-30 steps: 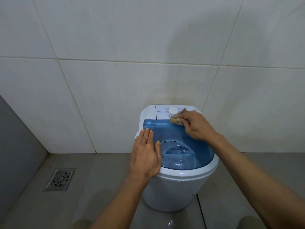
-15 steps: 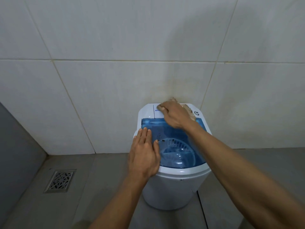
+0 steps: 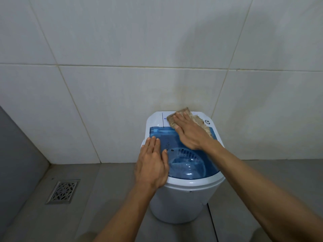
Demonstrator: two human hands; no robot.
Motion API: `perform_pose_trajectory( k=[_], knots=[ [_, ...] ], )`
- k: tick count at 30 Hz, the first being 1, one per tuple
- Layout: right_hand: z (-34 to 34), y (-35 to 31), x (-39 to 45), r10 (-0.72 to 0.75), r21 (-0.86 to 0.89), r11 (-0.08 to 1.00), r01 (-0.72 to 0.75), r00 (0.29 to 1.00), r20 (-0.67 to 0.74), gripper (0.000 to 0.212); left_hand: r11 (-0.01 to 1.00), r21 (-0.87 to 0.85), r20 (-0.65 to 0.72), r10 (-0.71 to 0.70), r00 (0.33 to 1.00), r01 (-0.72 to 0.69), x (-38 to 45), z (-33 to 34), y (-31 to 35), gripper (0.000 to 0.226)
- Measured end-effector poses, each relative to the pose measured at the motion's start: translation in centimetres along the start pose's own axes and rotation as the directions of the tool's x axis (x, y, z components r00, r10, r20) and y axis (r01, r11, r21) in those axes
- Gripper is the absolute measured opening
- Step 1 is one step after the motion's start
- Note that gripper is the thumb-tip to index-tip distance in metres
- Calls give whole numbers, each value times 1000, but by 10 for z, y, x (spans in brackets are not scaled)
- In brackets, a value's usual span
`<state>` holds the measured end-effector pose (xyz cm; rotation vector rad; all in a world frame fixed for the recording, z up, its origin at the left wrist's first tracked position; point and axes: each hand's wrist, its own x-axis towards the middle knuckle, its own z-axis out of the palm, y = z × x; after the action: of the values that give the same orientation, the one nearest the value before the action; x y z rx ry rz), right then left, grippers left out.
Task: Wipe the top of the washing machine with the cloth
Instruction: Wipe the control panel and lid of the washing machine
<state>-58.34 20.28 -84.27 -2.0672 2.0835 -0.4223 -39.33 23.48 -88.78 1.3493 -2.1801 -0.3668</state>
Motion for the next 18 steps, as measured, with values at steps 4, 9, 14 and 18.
perform_pose_trajectory(
  k=[4,9,14,18],
  knots=[
    [-7,-4,20,82,39,996,-83,997,6,57,1000,-5,3,-3,1000,3,0,-1,0,57],
    [-2,-7,20,26,-39,999,-25,999,39,58,1000,-14,-1,-3,1000,3,0,-2,2,53],
    [-2,3,-7,3,64,998,-5,1000,30,58,1000,-17,-1,-1,1000,1,1,-3,2,53],
    [-13,2,-2,83,128,989,-77,996,-36,54,1000,-14,-3,-11,1000,11,0,-3,3,54]
  ],
)
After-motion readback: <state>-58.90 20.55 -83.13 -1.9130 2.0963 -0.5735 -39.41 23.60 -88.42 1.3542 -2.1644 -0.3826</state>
